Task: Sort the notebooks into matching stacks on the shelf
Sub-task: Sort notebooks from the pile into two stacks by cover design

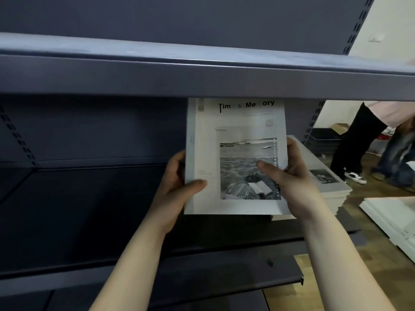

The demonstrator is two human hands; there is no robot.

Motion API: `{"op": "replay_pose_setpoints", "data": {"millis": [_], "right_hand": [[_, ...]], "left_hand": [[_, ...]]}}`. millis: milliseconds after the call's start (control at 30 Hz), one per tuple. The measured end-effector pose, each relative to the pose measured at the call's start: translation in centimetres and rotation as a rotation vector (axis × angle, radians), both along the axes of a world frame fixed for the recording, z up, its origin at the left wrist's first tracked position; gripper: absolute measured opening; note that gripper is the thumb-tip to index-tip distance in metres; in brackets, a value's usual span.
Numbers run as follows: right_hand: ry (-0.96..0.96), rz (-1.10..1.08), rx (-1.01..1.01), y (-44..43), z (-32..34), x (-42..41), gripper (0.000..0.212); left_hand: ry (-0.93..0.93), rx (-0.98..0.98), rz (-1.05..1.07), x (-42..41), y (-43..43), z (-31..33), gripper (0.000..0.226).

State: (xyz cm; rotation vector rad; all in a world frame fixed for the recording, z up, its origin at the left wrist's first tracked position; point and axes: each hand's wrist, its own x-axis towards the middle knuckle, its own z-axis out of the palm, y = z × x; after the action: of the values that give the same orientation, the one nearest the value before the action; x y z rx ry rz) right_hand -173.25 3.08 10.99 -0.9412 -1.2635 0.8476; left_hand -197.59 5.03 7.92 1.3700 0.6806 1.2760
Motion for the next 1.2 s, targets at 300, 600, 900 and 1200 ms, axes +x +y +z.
{"op": "replay_pose_setpoints", "data": {"millis": [300,600,900,1200], "right_hand": [[-0.006,0.003,-0.04,-0.1,0.8,8.5,0.053],[-0.038,-0.09,-0.152,1.7,-0.1,16.1,0.048],[-0.038,-0.062,-0.286,2.6,-1.0,19.4,0.051],[-0.212,-0.038,-0.362,3.5,-1.6,21.4,0.052]], "left_hand": [[0.223,-0.022,0.161,-0.2,1.4,-2.9,0.031],[0.496,-0.076,0.341,2.0,2.9,-8.5,0.037],[0.689,-0.065,0.456,5.3,2.3,-8.1,0.033],[0.773,-0.074,0.506,5.9,1.4,-7.7,0.029]]}}
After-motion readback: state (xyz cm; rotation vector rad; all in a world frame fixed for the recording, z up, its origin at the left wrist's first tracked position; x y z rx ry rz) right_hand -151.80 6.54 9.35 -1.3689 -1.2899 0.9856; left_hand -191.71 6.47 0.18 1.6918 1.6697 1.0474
